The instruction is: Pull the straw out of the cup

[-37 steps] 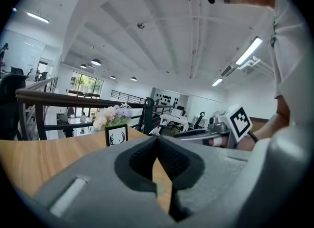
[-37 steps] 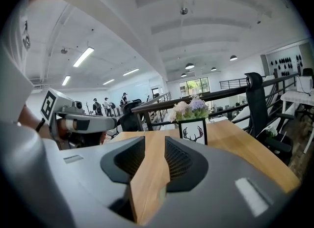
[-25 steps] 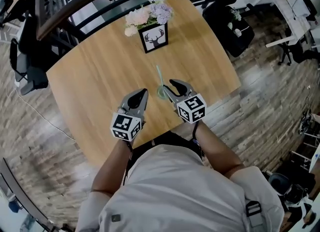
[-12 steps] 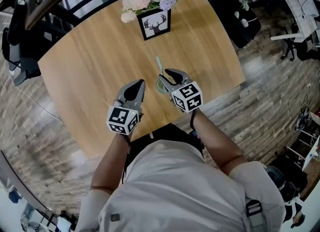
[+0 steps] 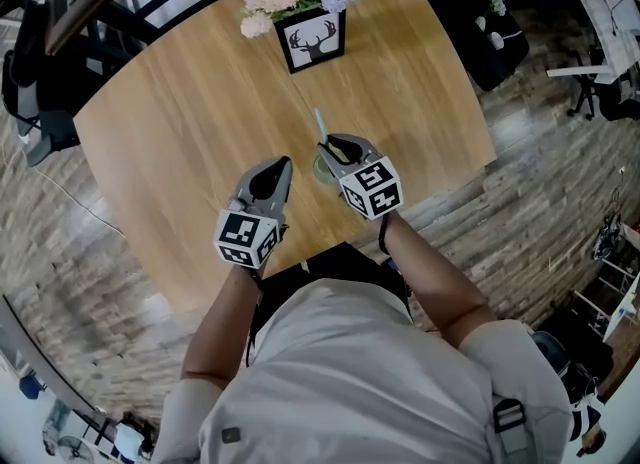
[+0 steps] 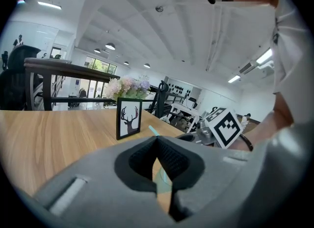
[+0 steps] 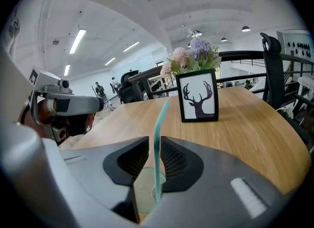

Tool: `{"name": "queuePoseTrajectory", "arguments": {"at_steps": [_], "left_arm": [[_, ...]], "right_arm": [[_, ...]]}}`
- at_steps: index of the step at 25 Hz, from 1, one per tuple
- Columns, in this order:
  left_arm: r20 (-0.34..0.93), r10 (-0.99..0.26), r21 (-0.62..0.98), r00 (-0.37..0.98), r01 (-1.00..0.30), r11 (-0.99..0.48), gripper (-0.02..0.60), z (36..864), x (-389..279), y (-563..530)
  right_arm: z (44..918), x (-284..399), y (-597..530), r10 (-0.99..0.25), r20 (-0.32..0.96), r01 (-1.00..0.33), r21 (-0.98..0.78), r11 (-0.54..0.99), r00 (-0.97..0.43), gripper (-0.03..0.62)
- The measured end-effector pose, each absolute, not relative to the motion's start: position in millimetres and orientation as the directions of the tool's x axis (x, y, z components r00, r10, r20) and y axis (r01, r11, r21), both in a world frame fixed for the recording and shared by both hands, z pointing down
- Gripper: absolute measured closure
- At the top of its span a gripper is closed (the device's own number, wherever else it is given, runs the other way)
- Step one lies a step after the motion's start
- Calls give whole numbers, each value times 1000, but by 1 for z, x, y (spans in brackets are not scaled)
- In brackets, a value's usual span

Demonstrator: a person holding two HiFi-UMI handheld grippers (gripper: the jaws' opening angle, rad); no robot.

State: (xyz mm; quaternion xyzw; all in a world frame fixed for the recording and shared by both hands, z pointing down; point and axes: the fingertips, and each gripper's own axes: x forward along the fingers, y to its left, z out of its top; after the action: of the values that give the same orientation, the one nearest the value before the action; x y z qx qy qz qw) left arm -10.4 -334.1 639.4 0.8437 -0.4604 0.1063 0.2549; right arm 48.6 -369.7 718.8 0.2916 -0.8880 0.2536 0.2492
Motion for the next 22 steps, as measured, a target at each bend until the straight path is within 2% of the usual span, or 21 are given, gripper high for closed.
{"name": "queuePoseTrajectory", "arguments": {"at_steps": [4,22], "left_arm": [[417,-722,330,551,-833,-445,577,640,-12,-334],[380,-731,333,567,-821,-464,577,611,-29,-312]], "right_arm": [[721,47,-371,-400,591,-647,-289,706,-701,553],[673,48,-360,-486,543,-678,-231,698,-685,556]]}}
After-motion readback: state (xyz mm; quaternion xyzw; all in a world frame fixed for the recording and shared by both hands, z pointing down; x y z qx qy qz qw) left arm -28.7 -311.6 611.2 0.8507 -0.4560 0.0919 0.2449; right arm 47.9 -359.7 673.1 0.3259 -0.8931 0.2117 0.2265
